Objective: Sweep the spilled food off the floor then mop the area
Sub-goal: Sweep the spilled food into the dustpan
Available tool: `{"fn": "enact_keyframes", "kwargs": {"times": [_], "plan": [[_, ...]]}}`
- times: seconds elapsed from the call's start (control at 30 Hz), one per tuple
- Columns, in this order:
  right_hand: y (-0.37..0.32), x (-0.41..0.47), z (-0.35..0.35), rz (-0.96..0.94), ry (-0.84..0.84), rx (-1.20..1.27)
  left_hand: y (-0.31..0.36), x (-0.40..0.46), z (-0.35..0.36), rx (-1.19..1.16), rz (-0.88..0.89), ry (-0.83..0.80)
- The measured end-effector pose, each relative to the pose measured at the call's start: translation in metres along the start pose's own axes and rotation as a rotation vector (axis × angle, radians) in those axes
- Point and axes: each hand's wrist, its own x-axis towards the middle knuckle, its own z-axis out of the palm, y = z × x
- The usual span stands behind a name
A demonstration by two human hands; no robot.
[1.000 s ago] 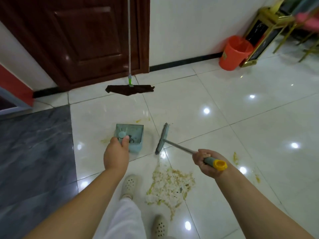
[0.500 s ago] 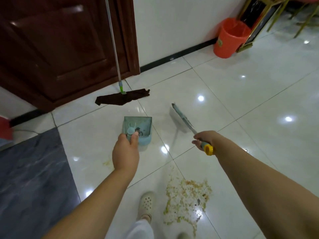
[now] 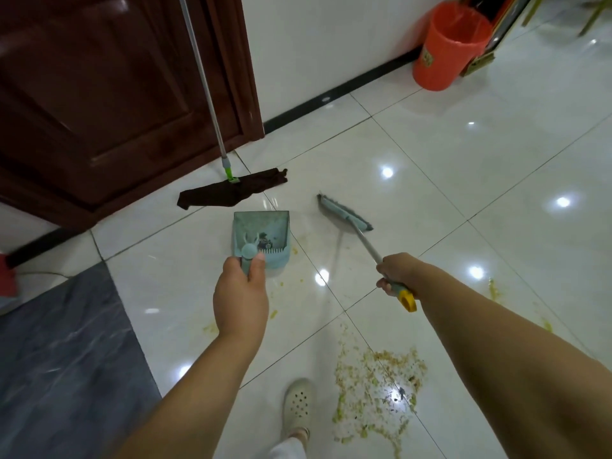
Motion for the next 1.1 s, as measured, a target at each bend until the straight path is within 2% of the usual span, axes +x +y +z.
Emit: {"fn": "enact_keyframes", "kwargs": {"times": [0.27, 0.57, 0.8, 1.1], "plan": [[0.067, -0.006, -0.026, 0.032, 0.068, -0.339, 0.012, -0.026, 0.011, -0.016, -0.031, -0.028], [0.154, -0.061, -0.054, 0.000, -0.005, -0.551, 0.012, -0.099, 0.011, -0.022, -0.032, -0.038], [0.236, -0.098, -0.066, 0.011, -0.038, -0.572, 0.010, -0.164, 0.007, -0.029, -0.001, -0.037], [0.333, -0.145, -0.089, 0.000, -0.066, -0.711, 0.009, -0.238, 0.012, -0.007, 0.044, -0.026]]}}
